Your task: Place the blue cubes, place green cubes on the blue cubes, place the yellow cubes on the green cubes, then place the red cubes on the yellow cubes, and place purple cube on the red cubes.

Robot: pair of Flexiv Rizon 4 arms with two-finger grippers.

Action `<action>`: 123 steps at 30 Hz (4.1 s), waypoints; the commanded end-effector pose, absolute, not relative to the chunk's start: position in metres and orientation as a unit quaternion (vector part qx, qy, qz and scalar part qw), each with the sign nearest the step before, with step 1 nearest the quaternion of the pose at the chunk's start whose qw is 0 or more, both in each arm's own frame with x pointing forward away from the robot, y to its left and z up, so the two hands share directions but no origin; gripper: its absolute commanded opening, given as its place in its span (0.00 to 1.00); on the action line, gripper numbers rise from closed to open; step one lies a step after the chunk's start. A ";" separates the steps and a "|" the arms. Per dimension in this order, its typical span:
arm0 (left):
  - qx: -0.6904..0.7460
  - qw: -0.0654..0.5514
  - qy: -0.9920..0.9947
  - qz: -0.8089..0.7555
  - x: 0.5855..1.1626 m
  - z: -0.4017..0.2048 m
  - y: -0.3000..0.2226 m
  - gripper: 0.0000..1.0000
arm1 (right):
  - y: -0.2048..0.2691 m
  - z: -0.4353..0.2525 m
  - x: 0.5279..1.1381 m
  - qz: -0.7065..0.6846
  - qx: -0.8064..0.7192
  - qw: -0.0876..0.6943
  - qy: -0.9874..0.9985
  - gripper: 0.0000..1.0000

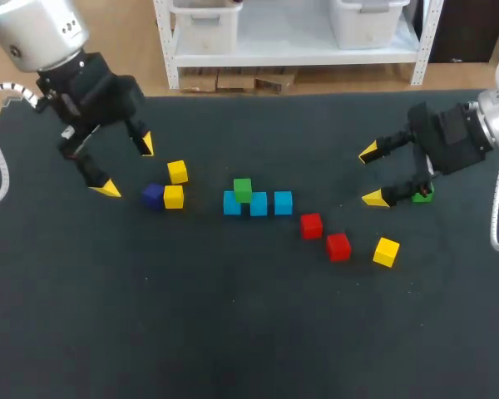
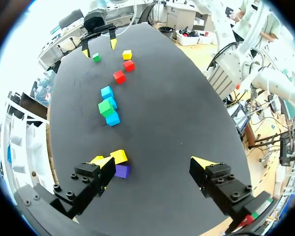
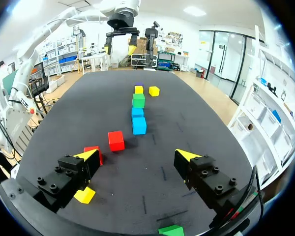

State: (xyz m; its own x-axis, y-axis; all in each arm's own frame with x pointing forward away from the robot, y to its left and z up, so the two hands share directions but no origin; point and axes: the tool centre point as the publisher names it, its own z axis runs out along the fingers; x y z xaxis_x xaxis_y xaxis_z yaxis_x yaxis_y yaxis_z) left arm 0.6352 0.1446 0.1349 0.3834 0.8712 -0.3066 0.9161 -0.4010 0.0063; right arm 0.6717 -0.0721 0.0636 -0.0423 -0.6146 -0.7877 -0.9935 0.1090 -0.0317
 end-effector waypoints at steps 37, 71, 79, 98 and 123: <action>0.827 0.087 0.540 -0.128 0.636 0.134 0.145 1.00 | -0.197 0.024 0.701 0.221 -0.678 0.295 0.636 1.00; 0.827 0.087 0.540 -0.128 0.636 0.134 0.145 1.00 | -0.203 -0.005 0.709 0.253 -0.667 0.285 0.640 0.44; 0.827 0.087 0.540 -0.128 0.636 0.134 0.145 1.00 | -0.201 -0.006 0.710 0.254 -0.669 0.283 0.639 0.29; 0.827 0.087 0.540 -0.128 0.636 0.134 0.145 1.00 | -0.142 0.020 0.711 0.273 -0.640 0.319 0.643 0.00; 0.827 0.087 0.540 -0.128 0.636 0.134 0.145 1.00 | -0.011 0.051 0.711 0.268 -0.637 0.273 0.670 0.00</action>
State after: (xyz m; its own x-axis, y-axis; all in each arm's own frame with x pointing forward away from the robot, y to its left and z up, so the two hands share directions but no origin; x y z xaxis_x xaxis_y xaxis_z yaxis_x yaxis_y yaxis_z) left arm 0.6352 0.1442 0.1348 0.3830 0.8716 -0.3059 0.9162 -0.4007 0.0052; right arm 0.7142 -0.0227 0.0477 -0.0329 -0.6750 -0.7371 -0.9994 0.0318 0.0154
